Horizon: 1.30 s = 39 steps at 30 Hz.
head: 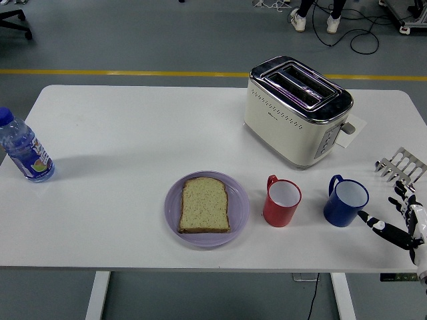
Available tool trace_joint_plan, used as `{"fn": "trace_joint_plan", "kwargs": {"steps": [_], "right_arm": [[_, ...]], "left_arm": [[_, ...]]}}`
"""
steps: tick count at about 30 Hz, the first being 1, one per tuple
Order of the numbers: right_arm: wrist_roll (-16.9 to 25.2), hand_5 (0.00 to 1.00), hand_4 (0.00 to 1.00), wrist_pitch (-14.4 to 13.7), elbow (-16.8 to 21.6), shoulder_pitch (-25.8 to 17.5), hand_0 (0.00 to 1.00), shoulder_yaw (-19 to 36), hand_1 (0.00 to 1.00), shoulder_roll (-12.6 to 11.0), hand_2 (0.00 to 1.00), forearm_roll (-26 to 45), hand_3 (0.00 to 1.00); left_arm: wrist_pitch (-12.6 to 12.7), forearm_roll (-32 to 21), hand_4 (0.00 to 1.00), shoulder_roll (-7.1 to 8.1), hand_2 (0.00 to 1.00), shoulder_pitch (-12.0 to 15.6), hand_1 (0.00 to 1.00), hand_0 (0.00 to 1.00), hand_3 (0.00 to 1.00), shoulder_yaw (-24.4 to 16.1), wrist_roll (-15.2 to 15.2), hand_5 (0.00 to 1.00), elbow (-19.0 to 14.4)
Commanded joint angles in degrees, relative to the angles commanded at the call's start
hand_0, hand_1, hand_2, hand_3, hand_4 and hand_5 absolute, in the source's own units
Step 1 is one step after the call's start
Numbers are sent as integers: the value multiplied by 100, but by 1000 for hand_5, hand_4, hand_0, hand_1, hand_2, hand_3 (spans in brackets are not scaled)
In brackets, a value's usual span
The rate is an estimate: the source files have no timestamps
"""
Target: Pick up the cup,pour liquid into bread,place the cup on the desk
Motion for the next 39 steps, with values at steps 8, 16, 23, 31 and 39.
{"fn": "trace_joint_plan", "kwargs": {"steps": [8,16,23,31,39], "right_arm": [[107,210,994,-116,-281,146,998,-279,901,85,976,18,998],[217,208,992,-250,-510,326,998,-467,901,181,973,51,998],[309,207,992,-395,-770,532,998,-619,900,223,970,31,998],[547,204,991,-556,-1075,831,998,-870,896,321,970,299,998],[1066,204,985,-746,-1443,1029,998,-1178,891,380,974,1059,998]], "left_arm": [[-2,-35,239,-21,650,46,639,633,502,60,2,865,0],[-3,-67,239,-33,650,71,638,633,502,114,1,864,0],[-4,-72,239,-37,649,81,638,633,502,109,2,864,-2],[-5,-56,239,-34,650,44,639,633,502,57,3,865,-8],[-4,-68,239,-38,649,23,638,633,503,11,4,864,-10]]}}
